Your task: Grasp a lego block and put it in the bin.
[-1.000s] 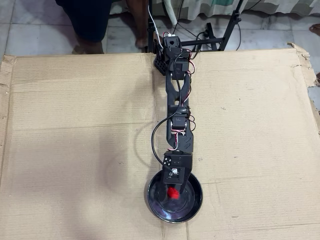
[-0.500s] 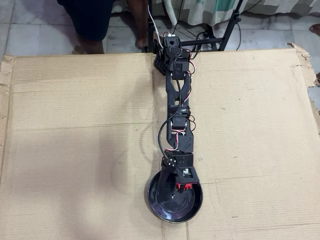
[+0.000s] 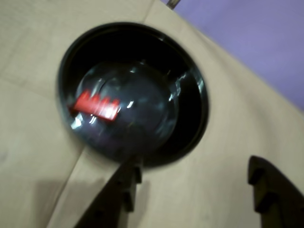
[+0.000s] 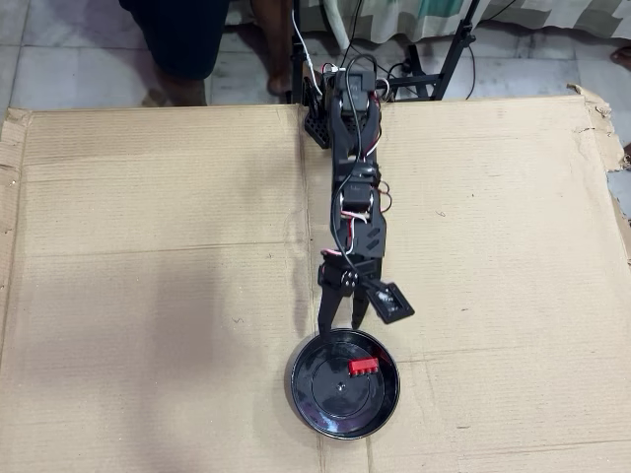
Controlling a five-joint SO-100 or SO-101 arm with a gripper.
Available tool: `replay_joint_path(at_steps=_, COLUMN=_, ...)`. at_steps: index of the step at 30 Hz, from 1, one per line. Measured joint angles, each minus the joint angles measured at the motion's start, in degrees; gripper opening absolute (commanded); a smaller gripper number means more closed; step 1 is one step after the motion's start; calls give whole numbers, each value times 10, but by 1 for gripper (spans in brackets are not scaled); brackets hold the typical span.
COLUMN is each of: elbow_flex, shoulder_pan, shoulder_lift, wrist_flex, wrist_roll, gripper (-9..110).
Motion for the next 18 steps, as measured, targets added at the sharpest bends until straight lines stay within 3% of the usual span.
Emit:
replay_joint_path(at_steps=11, elbow_flex=309, shoulder_pan=9, shoulder_lift=227, wrist_flex=0, wrist_roll=1, gripper=25)
replay_joint_path(at_steps=18, elbow_flex=485, shoulder_pan=22, shoulder_lift=312, wrist_flex=-107, wrist_roll=7, gripper=25)
